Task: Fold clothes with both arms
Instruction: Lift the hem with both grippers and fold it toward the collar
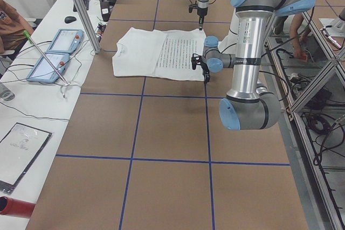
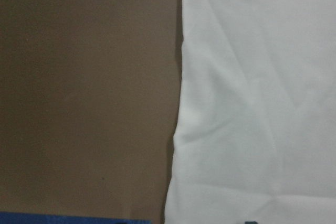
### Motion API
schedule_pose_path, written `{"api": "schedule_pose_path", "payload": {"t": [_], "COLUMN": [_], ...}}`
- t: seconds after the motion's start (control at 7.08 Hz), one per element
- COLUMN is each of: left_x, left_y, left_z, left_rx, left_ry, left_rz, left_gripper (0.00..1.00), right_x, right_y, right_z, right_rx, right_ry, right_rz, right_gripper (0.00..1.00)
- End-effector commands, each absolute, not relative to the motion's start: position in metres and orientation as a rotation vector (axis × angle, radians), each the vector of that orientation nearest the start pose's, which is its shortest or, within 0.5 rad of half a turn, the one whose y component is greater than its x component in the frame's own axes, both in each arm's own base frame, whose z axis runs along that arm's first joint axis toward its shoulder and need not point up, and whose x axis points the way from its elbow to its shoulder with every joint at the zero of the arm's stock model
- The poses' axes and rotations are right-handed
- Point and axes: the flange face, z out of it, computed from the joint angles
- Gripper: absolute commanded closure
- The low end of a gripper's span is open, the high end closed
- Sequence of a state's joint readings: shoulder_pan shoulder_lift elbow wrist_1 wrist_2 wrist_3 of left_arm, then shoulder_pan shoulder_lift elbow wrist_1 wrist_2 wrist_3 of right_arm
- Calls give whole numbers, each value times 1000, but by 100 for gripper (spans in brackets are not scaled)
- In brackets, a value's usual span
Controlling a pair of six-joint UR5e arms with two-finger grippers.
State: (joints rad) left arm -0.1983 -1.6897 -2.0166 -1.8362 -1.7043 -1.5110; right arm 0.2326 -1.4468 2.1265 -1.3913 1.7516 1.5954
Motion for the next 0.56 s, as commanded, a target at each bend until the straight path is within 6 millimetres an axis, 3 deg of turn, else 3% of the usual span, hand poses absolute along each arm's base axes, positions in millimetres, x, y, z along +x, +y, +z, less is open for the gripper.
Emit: {"api": "schedule_pose_path", "payload": {"t": [0.0,0.42], "left_x": [486,488], "left_y": [-223,-223], "left_z": [366,364], "left_rx": [-15,-19], "left_ry": [841,846], "left_rz": [-80,-78], "left_gripper": [44,67], "right_x": [-457,-456], "right_y": [-227,-228], "right_z": [327,327], "right_rx": [-78,-79], "right_ry": [-869,-869], "right_rz": [164,166], "right_gripper": [100,100]}}
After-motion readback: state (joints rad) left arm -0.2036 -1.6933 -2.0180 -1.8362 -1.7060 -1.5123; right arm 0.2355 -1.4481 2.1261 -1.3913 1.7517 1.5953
